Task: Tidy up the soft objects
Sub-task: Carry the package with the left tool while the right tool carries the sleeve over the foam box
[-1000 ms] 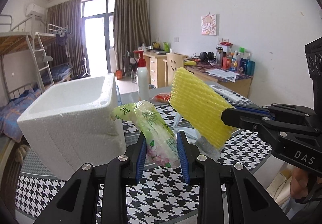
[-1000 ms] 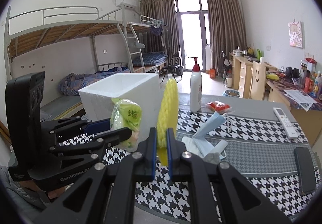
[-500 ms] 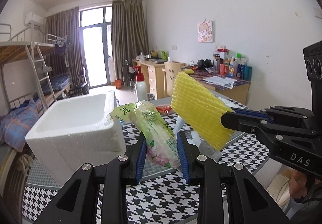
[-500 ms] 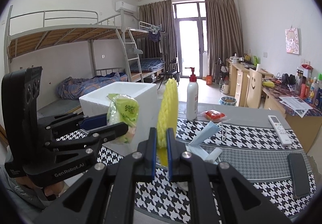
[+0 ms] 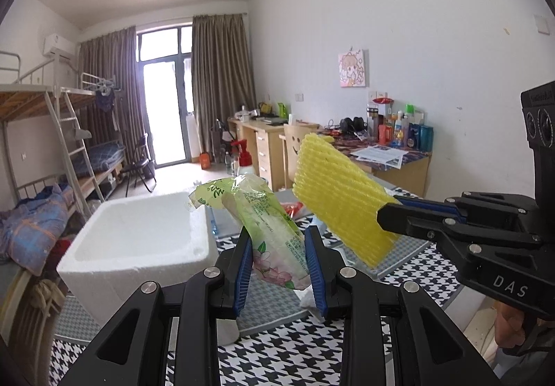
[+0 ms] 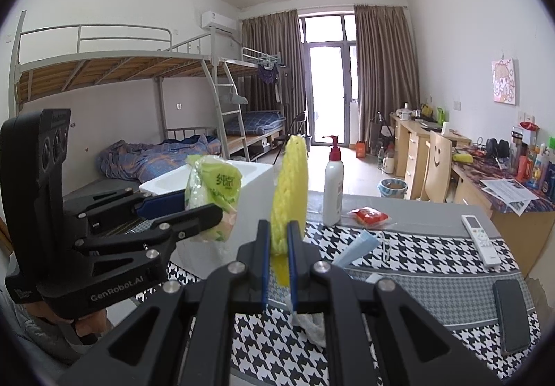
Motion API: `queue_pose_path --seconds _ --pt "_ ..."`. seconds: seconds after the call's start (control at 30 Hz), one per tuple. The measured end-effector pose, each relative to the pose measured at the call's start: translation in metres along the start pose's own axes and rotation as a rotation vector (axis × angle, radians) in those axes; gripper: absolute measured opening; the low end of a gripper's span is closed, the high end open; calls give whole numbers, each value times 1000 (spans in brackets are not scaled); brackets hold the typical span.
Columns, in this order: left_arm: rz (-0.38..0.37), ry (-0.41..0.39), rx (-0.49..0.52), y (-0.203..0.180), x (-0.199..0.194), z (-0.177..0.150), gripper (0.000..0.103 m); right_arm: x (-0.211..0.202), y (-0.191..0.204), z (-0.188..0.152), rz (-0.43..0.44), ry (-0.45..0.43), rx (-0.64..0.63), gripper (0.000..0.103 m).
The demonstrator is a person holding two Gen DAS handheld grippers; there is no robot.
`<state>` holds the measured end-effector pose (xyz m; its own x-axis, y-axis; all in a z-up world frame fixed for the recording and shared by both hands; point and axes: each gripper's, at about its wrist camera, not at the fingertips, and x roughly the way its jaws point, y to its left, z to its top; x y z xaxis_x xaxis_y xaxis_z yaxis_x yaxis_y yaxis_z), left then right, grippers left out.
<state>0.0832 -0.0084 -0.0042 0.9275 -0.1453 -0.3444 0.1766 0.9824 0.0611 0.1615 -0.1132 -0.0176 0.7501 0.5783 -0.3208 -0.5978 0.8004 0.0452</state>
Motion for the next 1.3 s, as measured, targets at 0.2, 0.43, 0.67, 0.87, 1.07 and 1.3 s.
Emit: queue_pose_path --seconds 0.2,0.43,0.67,0.87,1.07,1.3 --pt "23 -20 -2 7 -3 8 32 3 0 7 20 -23 -4 12" --pt "66 -38 -9 19 -6 15 32 7 4 14 46 -42 -6 12" --pt "97 -57 -11 28 -10 18 32 14 11 17 62 -50 -19 12" --pt "129 -59 -25 40 -9 19 32 21 14 21 81 -49 -15 12" --pt "178 -58 -47 55 -10 18 32 29 22 26 102 -48 -26 12" --pt "233 -60 -63 71 -16 18 32 42 37 34 144 -45 -38 12"
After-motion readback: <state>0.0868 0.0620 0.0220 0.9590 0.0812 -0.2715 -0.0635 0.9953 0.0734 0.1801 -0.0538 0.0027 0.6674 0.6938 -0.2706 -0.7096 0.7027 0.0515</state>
